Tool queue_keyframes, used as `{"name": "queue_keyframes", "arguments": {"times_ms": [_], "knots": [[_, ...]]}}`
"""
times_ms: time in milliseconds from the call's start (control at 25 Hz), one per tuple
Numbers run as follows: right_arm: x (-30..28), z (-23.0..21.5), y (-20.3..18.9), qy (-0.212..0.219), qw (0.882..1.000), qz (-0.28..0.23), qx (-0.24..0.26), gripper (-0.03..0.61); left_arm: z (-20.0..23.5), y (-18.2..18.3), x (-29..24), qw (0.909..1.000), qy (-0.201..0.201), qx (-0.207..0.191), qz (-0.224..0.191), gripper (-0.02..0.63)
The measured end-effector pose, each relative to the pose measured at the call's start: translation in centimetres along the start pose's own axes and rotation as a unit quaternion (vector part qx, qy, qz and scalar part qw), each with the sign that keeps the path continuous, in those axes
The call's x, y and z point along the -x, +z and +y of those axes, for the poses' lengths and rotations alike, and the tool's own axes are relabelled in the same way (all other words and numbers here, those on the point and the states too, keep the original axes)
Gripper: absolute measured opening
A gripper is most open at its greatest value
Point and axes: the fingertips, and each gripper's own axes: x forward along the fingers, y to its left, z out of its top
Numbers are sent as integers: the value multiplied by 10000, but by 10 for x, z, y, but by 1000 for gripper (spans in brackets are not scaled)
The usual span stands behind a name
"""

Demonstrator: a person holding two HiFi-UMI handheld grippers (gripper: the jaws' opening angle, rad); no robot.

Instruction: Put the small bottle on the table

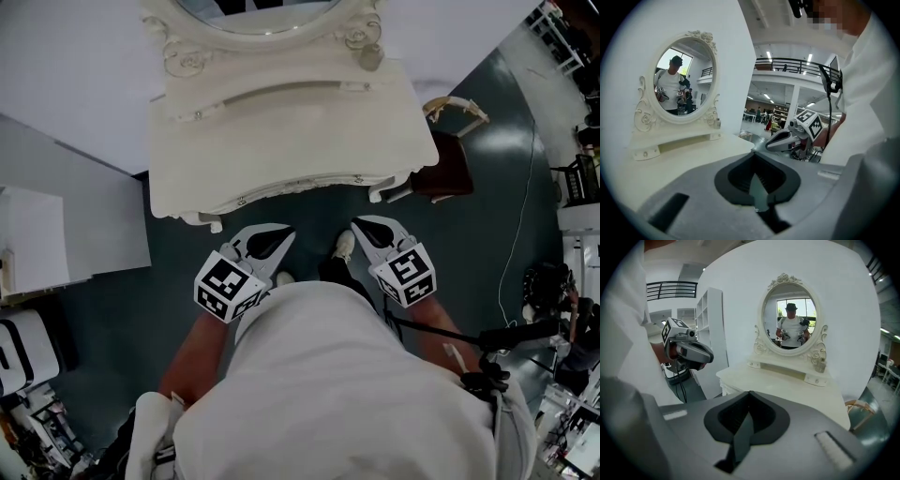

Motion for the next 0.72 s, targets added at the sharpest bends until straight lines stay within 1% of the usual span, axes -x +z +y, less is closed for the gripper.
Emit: {"name": "queue_keyframes", "arguments": {"times_ms": [400, 720], "knots": [[-10, 75, -9, 154, 9998, -48, 146, 0, -15, -40, 60, 9998, 171, 71, -75, 3], [-17, 91, -5, 331, 9991, -11, 283, 0, -14, -47, 74, 9994, 287, 144, -115, 3]]}}
